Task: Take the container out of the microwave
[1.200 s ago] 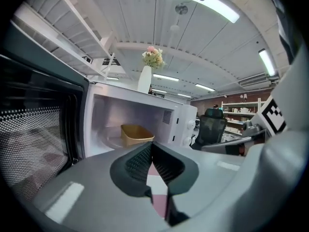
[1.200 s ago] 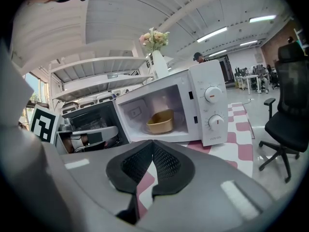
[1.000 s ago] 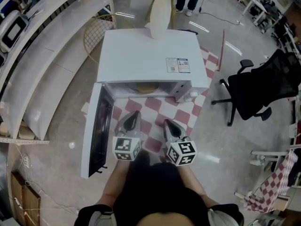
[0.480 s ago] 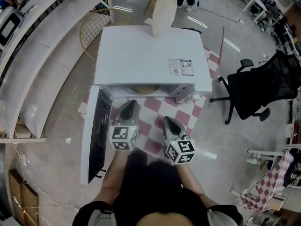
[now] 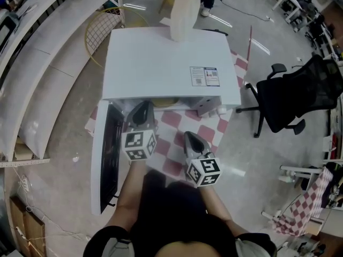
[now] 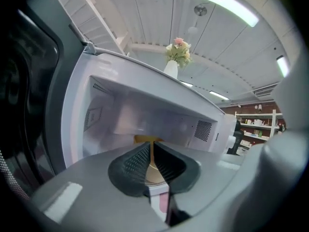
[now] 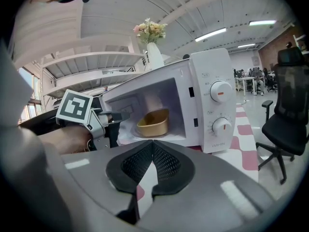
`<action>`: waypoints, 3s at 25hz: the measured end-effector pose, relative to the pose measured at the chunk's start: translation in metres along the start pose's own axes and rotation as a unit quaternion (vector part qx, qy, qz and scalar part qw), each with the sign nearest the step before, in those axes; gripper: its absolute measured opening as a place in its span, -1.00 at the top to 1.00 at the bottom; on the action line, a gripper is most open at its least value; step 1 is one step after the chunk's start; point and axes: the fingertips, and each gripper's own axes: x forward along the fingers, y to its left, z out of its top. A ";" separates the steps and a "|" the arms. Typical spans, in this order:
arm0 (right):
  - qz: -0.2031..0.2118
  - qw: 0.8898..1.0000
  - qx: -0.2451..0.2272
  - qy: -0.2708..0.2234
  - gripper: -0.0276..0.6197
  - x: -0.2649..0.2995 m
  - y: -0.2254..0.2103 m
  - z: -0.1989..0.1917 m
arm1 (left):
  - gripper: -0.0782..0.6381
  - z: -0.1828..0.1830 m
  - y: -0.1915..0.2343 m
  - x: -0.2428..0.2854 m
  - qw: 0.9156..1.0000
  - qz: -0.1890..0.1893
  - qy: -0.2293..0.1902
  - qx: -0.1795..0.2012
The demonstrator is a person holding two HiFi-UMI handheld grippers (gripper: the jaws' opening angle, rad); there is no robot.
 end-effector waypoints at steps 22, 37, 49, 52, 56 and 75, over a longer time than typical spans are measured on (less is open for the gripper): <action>-0.006 1.000 0.003 0.013 0.91 0.010 -0.007 -0.005 | 0.34 -0.022 0.016 0.058 0.996 0.009 0.056 -0.062; -0.006 1.000 0.003 0.016 0.91 0.012 -0.006 -0.007 | 0.33 -0.042 0.024 0.070 0.989 0.022 0.113 -0.096; -0.009 1.000 0.005 0.013 0.91 0.010 -0.009 -0.006 | 0.71 -0.042 0.020 0.074 0.989 0.032 0.131 -0.069; -0.009 1.000 0.004 0.014 0.91 0.009 -0.010 -0.006 | 0.72 -0.043 0.020 0.074 0.989 0.032 0.131 -0.064; -0.010 1.000 0.005 0.014 0.91 0.008 -0.010 -0.006 | 0.72 -0.041 0.020 0.074 0.989 0.030 0.128 -0.064; -0.021 1.000 0.011 0.005 0.91 0.000 -0.015 -0.007 | 0.71 -0.040 0.015 0.062 0.990 0.020 0.123 -0.068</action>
